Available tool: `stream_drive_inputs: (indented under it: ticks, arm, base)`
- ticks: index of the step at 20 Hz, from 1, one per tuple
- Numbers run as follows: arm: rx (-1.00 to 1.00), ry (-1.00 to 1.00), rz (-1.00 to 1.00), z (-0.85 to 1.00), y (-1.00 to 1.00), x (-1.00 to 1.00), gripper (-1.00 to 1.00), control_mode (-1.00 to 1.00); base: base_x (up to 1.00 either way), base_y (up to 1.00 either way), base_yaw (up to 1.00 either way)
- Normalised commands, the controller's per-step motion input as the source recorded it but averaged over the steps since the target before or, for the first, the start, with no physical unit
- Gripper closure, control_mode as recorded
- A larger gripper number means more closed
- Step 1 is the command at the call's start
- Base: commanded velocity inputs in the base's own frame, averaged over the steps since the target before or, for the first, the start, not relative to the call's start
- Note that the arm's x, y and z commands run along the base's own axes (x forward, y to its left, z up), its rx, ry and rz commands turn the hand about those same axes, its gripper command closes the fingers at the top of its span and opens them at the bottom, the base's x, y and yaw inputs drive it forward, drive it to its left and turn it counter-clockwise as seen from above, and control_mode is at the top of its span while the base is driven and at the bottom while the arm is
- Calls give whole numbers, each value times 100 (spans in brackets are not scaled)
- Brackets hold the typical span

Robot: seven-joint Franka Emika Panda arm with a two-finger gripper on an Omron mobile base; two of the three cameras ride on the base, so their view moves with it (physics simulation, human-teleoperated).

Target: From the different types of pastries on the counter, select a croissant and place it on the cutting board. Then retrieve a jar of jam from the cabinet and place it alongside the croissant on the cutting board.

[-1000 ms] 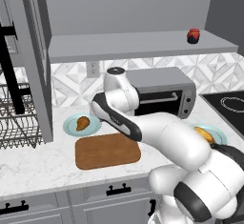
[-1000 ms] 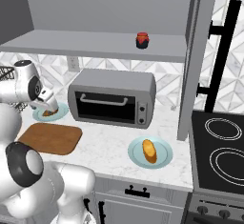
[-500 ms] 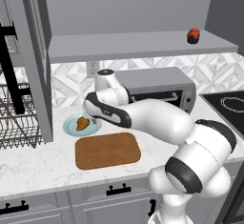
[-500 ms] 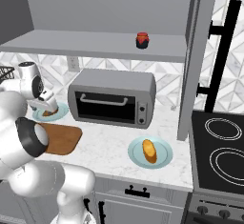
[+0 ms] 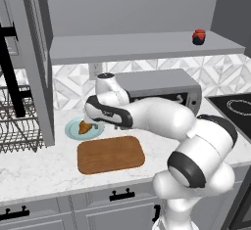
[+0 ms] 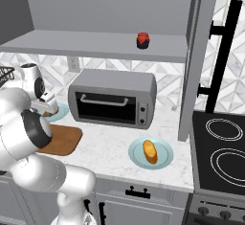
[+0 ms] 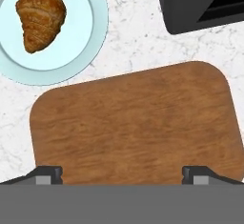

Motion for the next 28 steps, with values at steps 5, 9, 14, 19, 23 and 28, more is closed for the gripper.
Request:
stream_drive_inputs:
  ticks: [5, 9, 14, 19, 23, 28]
  arm:
    - [0, -4, -3, -2, 23, 4, -100, -100]
    - [1, -6, -1, -5, 35, 16, -100, -100]
    - [0, 0, 0, -2, 21, 33, -100, -100]
    - [-1, 3, 0, -17, 22, 48, -100, -100]
    - [-1, 2, 0, -28, 18, 42, -100, -100]
    - [-2, 0, -4, -18, 7, 15, -100, -100]
  base:
    - [0, 0, 0]
    - [0, 0, 0]
    - [0, 0, 0]
    - [0, 0, 0]
    - [0, 0, 0]
    - [0, 0, 0]
